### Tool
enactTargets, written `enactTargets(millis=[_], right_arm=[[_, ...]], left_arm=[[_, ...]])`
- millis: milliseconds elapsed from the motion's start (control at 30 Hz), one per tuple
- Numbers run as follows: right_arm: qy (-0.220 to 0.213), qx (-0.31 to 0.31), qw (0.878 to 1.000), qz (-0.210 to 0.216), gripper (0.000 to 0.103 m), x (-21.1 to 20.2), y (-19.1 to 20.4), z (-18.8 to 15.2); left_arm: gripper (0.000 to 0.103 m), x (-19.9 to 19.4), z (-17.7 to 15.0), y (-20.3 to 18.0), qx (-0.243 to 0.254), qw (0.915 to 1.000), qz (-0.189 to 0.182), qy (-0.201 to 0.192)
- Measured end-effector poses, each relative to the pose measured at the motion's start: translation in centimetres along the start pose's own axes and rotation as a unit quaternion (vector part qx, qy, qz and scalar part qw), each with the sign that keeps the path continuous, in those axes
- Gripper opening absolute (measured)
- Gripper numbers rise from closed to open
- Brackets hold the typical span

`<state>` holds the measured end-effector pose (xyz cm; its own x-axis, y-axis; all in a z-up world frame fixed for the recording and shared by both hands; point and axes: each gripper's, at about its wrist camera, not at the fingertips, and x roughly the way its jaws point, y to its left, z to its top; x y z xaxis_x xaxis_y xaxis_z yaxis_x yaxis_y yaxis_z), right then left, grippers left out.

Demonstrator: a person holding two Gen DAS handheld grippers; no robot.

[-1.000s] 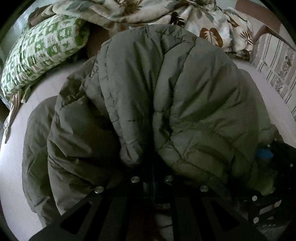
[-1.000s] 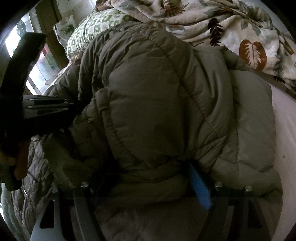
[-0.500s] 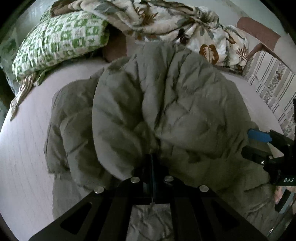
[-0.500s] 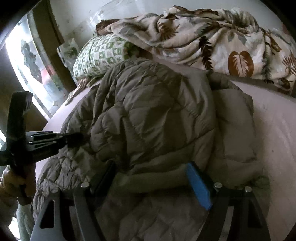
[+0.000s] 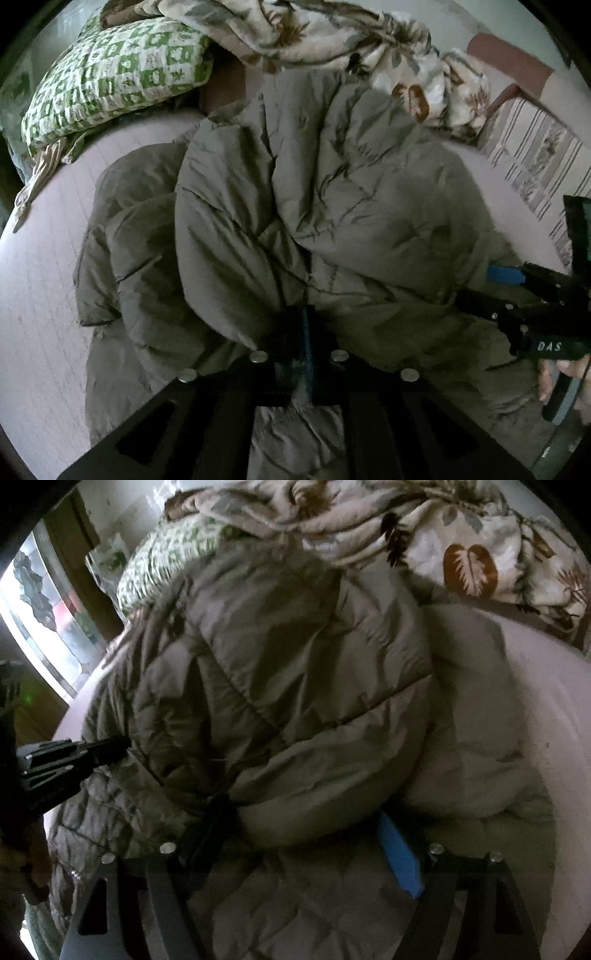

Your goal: Fold large clothes

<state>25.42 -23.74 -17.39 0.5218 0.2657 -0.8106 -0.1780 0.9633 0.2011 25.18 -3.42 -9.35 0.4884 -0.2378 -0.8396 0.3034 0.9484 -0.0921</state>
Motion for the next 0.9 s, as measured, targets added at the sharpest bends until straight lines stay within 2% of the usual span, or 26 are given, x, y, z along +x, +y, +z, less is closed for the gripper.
enactTargets(millis=[33,67,100,133,233,433,633,900], right_arm=[[-0.005,0.003,1.000,0.002,0.082,-0.7,-0.1,0.0],[-0.011,0.004,1.000,0.003,0.082,-1.3,-0.2,-0.1],[-0.014,0.003,1.000,0.003,0.082,-1.7,-0.3,-0.2],[-0.019,0.001,1.000,0.005,0.082,-2.4,-0.3,-0.4],[-0.024,-0.004,1.000,0.006,0.082,-3.9,-0.4,-0.7],[-0.035,-0.007,0.999,-0.005,0.083,-6.7,-1.2,-2.4],[-0.045,-0.006,0.999,-0.014,0.098,-8.5,-1.7,-4.7],[-0.042,0.000,0.999,-0.009,0.103,-10.3,-1.7,-7.6]], left_arm=[[0.026,-0.4,0.0,0.1,-0.002,1.0000,-0.001,-0.002],[0.051,-1.0,-0.3,-0.1,-0.003,1.0000,-0.005,-0.005],[0.064,-1.7,-0.9,-0.4,-0.003,0.9999,-0.012,-0.010],[0.084,-2.5,-1.4,-0.7,-0.002,0.9998,-0.009,-0.020],[0.087,-4.8,-2.7,-1.6,0.023,0.9983,0.012,-0.052],[0.087,-7.3,-6.2,-2.0,0.055,0.9966,0.037,-0.049],[0.087,-7.6,-7.5,0.4,0.016,0.9985,0.032,-0.040],[0.087,-8.8,-9.9,2.0,-0.024,0.9974,0.058,-0.036]])
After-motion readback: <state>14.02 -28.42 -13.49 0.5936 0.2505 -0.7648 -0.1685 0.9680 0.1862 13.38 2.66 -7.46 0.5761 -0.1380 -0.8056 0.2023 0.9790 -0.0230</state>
